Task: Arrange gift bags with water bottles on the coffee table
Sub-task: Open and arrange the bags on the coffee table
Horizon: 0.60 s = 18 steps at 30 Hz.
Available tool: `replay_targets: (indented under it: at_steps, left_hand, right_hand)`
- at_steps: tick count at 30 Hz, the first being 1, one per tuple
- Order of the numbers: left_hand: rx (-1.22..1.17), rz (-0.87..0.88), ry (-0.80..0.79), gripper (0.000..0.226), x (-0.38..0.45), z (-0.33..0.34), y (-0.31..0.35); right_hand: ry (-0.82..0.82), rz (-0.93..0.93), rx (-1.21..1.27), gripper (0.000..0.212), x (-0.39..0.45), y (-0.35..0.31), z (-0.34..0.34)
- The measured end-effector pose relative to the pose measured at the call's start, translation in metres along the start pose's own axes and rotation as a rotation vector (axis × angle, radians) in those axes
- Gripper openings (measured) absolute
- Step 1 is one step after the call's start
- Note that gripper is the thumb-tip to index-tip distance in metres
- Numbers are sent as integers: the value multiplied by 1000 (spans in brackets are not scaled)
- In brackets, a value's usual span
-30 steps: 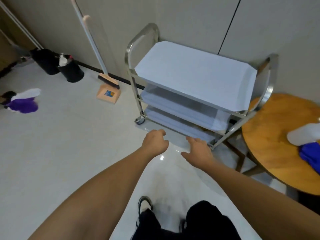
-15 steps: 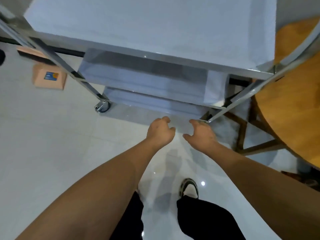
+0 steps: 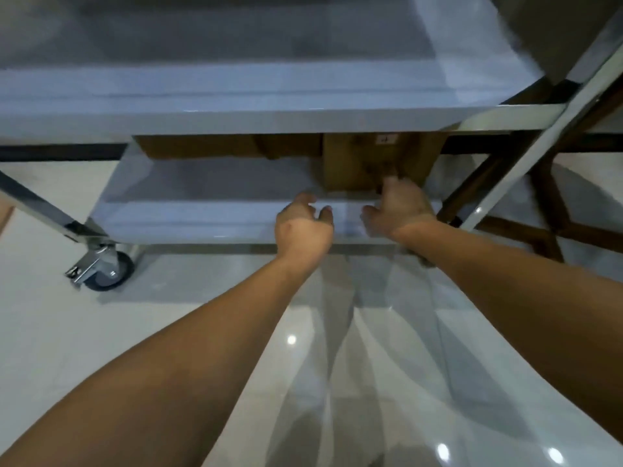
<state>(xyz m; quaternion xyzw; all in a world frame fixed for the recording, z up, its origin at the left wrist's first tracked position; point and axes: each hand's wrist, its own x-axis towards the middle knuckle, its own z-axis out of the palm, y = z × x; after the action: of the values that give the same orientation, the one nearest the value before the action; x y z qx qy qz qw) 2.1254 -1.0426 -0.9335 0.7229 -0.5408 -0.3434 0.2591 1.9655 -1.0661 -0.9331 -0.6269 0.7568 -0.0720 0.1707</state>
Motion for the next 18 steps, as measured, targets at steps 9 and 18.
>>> replay_targets:
  at_steps: [9, 18]
  left_hand:
    - [-291, -187, -40, 46, 28, 19, -8]
    - [-885, -255, -118, 100, 31, 16, 28]
  right_hand:
    - [160, -258, -199, 14, -23, 6, 36]
    - [449, -896, -301, 11, -55, 9, 32]
